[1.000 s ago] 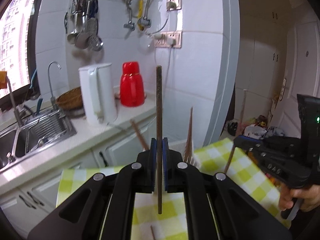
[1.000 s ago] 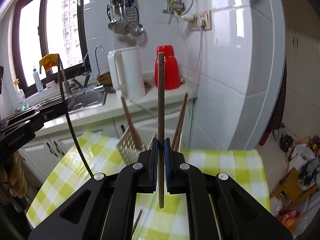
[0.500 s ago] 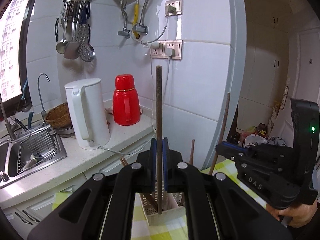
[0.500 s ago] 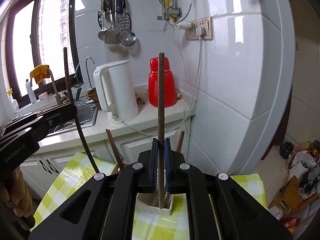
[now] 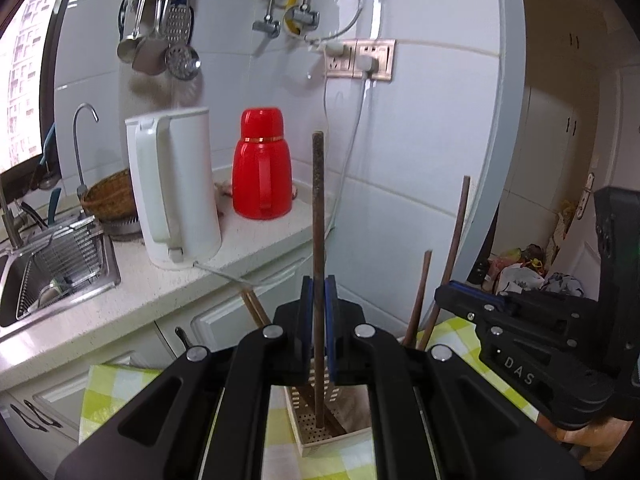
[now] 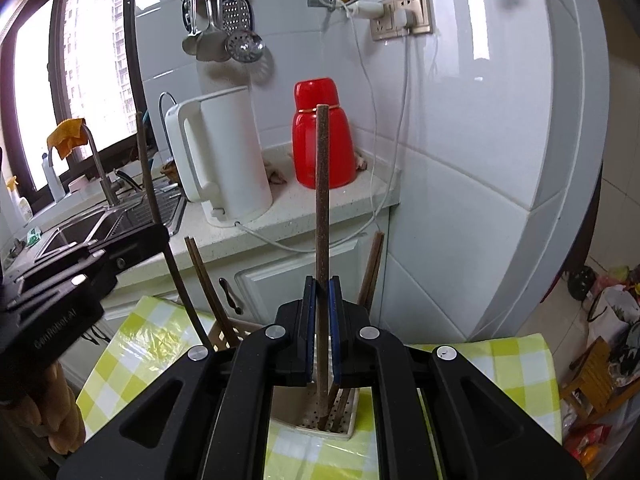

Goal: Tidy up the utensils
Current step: 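Raise both held chopsticks upright and lower them into the white basket, then open both tools to release the chopsticks and pull back from the basket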

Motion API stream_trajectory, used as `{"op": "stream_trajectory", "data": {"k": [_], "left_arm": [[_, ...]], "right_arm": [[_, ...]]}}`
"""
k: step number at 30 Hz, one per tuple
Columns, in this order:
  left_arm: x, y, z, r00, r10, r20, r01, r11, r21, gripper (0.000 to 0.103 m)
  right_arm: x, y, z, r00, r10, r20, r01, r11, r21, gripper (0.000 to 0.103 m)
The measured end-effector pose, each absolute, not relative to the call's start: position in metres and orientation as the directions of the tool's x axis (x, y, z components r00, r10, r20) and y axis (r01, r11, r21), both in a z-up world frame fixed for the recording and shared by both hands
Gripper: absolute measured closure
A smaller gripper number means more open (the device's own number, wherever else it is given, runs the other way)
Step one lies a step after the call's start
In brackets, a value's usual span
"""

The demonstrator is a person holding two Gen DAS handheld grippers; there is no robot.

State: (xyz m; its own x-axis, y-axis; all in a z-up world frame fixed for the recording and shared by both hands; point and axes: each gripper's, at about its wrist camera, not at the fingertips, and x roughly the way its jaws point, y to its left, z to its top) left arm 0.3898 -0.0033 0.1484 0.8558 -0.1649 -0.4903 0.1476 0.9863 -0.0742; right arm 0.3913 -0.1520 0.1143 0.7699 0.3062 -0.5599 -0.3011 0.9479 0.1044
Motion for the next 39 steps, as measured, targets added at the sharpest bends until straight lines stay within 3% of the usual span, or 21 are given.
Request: {"op": "stream_trajectory", "data": {"k": [27, 39], "left_arm": [[0.405, 0.004, 0.079, 0.759, -0.146, -0.635, 0.111, 0.989, -0.095, 0.097], [0.397, 0.012, 0.086, 0.772, -0.151, -0.617, 0.103, 0.988, -0.112, 0.084]], "right_arm": [[0.402, -0.13, 0.066, 0.692, 0.306, -0.654, -0.323, 0.941, 0.098, 0.096], [0.398, -0.135, 0.074, 0.71, 0.287, -0.643, -0.312, 0.947, 0.078, 0.096]]}}
